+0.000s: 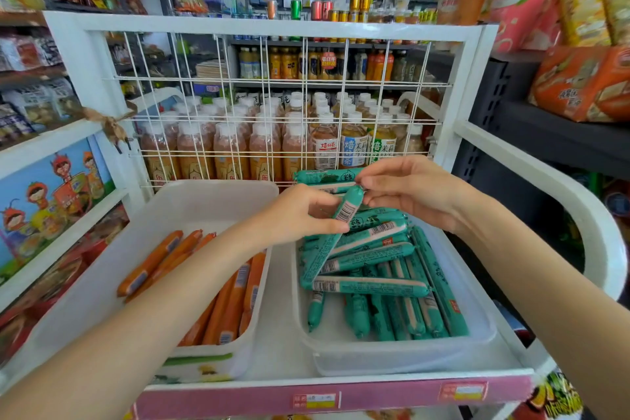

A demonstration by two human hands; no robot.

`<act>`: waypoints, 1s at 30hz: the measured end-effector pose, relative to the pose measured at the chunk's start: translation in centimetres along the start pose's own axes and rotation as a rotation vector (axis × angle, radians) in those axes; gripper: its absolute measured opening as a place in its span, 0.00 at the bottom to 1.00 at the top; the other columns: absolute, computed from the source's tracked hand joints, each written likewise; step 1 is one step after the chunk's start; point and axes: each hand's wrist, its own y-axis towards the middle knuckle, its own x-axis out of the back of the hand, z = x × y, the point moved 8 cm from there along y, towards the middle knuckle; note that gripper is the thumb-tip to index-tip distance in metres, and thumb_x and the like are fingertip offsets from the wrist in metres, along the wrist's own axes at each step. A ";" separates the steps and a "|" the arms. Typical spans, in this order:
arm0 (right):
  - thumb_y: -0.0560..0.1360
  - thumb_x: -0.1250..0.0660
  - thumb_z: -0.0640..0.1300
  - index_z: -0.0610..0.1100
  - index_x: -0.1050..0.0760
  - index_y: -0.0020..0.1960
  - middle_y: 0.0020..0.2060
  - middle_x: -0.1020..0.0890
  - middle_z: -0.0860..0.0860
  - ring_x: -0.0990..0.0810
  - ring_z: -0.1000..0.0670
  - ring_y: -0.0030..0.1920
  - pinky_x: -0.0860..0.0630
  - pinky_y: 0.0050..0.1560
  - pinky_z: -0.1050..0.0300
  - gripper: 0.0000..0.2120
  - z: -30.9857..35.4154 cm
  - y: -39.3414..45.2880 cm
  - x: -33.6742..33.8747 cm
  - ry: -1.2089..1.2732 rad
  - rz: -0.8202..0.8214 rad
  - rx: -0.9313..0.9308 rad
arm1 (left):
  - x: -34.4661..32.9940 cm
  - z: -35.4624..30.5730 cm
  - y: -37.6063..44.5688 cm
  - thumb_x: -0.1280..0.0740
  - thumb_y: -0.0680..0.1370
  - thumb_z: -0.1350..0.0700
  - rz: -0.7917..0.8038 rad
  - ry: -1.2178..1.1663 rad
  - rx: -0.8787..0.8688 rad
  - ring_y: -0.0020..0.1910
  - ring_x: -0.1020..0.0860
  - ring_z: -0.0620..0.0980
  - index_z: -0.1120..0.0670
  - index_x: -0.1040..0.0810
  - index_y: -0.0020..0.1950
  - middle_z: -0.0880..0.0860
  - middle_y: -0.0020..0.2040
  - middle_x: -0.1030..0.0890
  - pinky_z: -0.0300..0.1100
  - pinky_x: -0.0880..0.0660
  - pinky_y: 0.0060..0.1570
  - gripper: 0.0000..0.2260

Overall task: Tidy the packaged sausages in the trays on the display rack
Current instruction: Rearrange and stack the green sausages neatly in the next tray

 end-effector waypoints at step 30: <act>0.62 0.27 0.39 0.44 0.27 0.51 0.40 0.17 0.46 0.18 0.51 0.42 0.20 0.50 0.53 0.19 3.0 -1.7 -2.3 -0.437 0.018 0.402 | 7.0 0.7 0.6 0.33 0.75 0.58 -0.709 -1.043 0.278 0.43 0.19 0.48 0.58 0.24 0.45 0.55 0.44 0.18 0.35 0.21 0.35 0.04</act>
